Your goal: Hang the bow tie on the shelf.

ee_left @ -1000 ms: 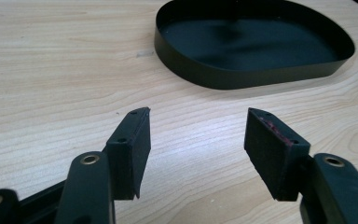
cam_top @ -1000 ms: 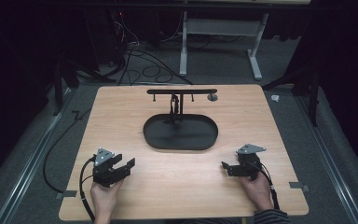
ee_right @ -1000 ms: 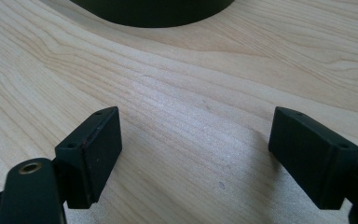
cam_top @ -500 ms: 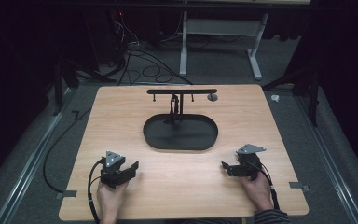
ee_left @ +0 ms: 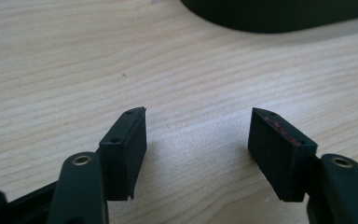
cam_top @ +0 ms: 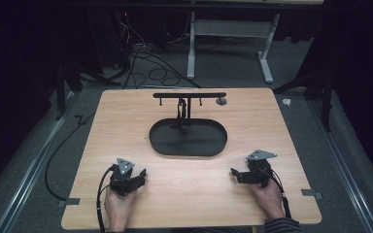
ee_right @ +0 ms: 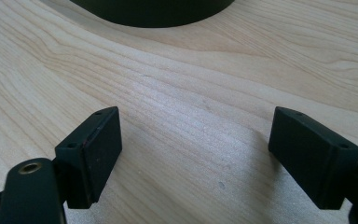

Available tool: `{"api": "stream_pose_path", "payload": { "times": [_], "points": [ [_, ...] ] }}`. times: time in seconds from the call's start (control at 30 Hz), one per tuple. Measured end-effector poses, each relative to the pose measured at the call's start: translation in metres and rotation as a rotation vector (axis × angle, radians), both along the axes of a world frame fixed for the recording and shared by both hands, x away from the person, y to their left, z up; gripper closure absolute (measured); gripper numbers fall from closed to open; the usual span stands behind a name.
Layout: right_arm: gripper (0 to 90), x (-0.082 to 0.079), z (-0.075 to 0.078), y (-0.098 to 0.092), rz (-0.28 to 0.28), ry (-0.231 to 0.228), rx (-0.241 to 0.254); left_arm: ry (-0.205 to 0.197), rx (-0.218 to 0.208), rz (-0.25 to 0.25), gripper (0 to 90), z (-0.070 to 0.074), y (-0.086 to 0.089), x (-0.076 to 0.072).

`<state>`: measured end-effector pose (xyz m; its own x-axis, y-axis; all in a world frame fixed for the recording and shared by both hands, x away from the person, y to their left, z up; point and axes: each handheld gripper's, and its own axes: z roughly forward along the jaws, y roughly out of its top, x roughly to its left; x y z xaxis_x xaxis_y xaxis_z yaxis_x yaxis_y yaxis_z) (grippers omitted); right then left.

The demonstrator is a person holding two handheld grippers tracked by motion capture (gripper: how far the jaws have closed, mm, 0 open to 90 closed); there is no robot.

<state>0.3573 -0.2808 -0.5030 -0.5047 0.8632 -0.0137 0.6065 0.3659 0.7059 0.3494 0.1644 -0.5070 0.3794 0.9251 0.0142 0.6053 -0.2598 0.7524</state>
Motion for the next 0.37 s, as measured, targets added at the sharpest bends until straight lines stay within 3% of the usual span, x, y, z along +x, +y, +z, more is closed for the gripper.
{"api": "stream_pose_path", "payload": {
  "times": [0.13, 0.27, 0.37],
  "points": [
    [18.3, 0.0000, 0.0000, 0.0000, 0.000, 0.000, 0.000, -0.002, 0.005, -0.010, 36.8, 0.0001, -0.0018, -0.0014],
    [18.3, 0.0000, 0.0000, 0.0000, 0.000, 0.000, 0.000, 0.021, -0.029, -0.010, 34.7, -0.0002, 0.0008, -0.0001],
    [18.3, 0.0000, 0.0000, 0.0000, 0.000, 0.000, 0.000, 0.019, -0.025, -0.005, 33.9, -0.0003, 0.0005, 0.0000]
  ]
}}
